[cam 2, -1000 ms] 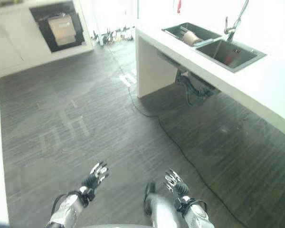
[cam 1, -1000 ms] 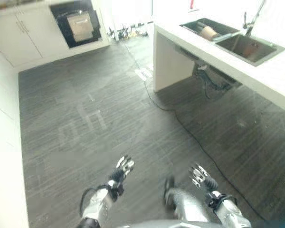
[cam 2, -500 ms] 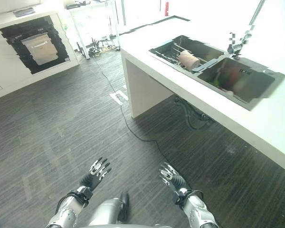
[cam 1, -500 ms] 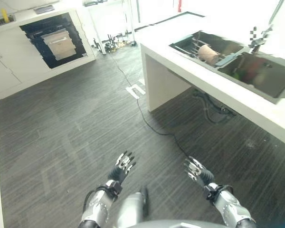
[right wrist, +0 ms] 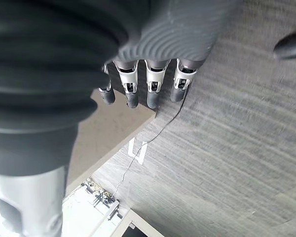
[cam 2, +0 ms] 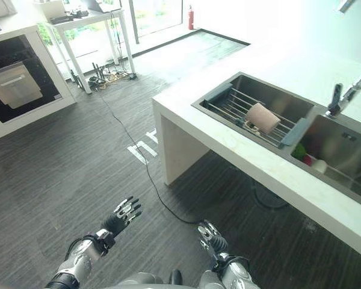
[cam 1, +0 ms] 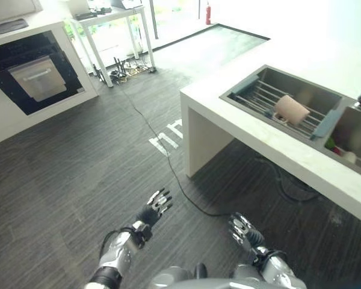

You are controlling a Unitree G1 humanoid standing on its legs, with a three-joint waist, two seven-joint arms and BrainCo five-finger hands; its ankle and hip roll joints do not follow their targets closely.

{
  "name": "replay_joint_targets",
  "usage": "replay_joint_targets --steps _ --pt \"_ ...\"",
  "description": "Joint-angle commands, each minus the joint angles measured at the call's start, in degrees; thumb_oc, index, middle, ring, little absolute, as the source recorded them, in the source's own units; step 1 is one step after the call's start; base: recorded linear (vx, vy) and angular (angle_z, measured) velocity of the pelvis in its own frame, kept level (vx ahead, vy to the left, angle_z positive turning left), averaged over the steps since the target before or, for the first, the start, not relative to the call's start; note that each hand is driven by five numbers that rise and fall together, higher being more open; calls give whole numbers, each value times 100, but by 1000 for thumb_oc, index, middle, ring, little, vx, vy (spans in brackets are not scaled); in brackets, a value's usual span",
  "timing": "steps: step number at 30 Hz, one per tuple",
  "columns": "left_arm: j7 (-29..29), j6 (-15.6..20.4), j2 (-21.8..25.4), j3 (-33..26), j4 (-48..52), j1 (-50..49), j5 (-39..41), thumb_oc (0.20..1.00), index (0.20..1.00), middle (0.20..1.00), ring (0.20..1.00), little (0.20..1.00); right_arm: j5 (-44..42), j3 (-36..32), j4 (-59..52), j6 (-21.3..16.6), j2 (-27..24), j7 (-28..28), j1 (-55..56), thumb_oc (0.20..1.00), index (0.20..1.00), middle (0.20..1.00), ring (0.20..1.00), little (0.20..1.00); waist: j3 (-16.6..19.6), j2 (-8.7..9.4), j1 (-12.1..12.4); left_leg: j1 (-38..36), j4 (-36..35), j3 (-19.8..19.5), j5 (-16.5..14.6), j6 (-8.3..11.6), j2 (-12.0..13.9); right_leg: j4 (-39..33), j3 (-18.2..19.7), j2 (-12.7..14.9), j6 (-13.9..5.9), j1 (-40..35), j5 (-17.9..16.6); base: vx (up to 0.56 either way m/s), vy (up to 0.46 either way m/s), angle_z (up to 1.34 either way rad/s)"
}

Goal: Place the dishes in the dishwasher.

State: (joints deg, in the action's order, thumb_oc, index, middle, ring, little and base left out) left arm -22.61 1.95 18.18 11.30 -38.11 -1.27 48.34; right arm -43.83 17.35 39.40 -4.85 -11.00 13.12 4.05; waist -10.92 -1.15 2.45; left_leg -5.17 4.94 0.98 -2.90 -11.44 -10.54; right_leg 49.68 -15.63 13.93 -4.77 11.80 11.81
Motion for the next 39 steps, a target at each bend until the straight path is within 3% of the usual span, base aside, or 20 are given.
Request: replay_joint_targets --steps 1,3,8,20,23,24,25,26,27,30,31,34,36,39 --pt "109 197 40 -116 670 17 155 1000 1000 1000 1000 1000 212 -69 -310 -208 -181 144 -216 1000 1000 1000 1000 1000 -40 53 85 77 -264 173 -366 673 691 -2876 -116 -229 -215 -610 -1167 134 -46 -60" --pt "222 290 27 -99 700 50 228 1000 1000 1000 1000 1000 210 -90 -168 -170 -242 315 -411 1000 1000 1000 1000 1000 -90 92 154 -62 -462 329 -434 740 729 -3457 -413 46 -390 -466 -1579 28 -121 1" --pt "307 380 -128 -3 923 -16 77 1000 1000 1000 1000 1000 254 -56 -135 32 -258 186 -600 1000 1000 1000 1000 1000 27 156 188 -119 -729 649 -259 928 912 -4710 -595 -109 -484 -860 -1737 53 -261 -35" --pt "330 459 -269 -13 939 -35 -48 1000 1000 1000 1000 1000 343 -118 -76 23 -295 183 -351 1000 1000 1000 1000 1000 171 107 -88 -201 -618 817 -146 1174 1166 -5035 -208 -701 -62 -1409 -1341 56 -136 -17" --pt "352 669 -317 -22 934 80 6 1000 1000 1000 1000 1000 615 -94 123 241 -472 272 -461 1000 1000 1000 1000 1000 130 178 -136 44 154 796 -346 1266 1232 -4974 9 -774 129 -1426 -1224 46 -189 -38" --pt "398 776 -332 -49 934 130 -54 1000 1000 1000 1000 1000 881 -34 386 309 -587 450 -549 1000 1000 1000 1000 1000 51 244 -105 378 1221 662 -181 1333 1319 -4931 125 -771 283 -1426 -1186 41 -153 -54" --pt "396 773 -331 -55 936 133 -72 1000 1000 1000 1000 1000 903 -28 420 315 -597 466 -556 1000 1000 1000 1000 1000 43 245 -100 424 1317 639 -155 1342 1330 -4926 139 -776 299 -1427 -1182 93 -171 -61" --pt "446 741 -326 -77 930 109 -46 1000 1000 1000 1000 1000 950 24 595 334 -660 557 -584 1000 1000 1000 1000 1000 -6 273 -41 688 1974 354 15 1370 1300 -4913 316 -832 384 -1460 -1166 104 -88 -67" --pt "461 719 -336 -95 910 79 -26 1000 1000 1000 1000 1000 915 51 660 369 -681 527 -597 1000 1000 1000 1000 1000 -24 264 2 781 2065 187 78 1358 1244 -4899 434 -887 400 -1475 -1158 174 -77 -80" --pt "375 709 -426 -238 768 -91 -15 1000 1000 1000 1000 1000 848 51 1118 355 -672 597 -708 1000 1000 1000 1000 1000 -82 210 231 884 1431 -322 265 1317 1004 -4953 949 -1127 362 -1618 -1068 209 60 -104" --pt "392 763 -463 -240 730 -138 -18 1000 1000 1000 1000 1000 901 -34 1294 319 -662 601 -748 1000 1000 1000 1000 1000 -129 148 318 1059 939 -489 586 1448 1056 -5033 1118 -1214 334 -1759 -1012 204 184 -123" --pt "473 676 -480 -173 755 -96 55 1000 1000 1000 1000 1000 814 -181 1576 193 -641 526 -803 1000 1000 1000 1000 1000 -267 33 412 1509 419 -516 1044 1656 1169 -5152 1199 -1242 308 -1994 -942 171 220 -93" --pt "517 607 -502 -80 690 43 65 1000 1000 1000 1000 1000 704 -297 1768 73 -629 456 -866 1000 1000 1000 1000 1000 -231 22 374 1385 130 -341 761 1576 1192 -5148 988 -1050 251 -1947 -942 112 253 -87" --pt "443 666 -452 -4 449 102 -36 1000 1000 1000 1000 1000 627 -478 1873 -64 -561 541 -734 1000 1000 1000 1000 1000 -145 -7 306 841 -147 -376 487 1483 1153 -5039 747 -874 156 -1895 -941 182 186 -61"
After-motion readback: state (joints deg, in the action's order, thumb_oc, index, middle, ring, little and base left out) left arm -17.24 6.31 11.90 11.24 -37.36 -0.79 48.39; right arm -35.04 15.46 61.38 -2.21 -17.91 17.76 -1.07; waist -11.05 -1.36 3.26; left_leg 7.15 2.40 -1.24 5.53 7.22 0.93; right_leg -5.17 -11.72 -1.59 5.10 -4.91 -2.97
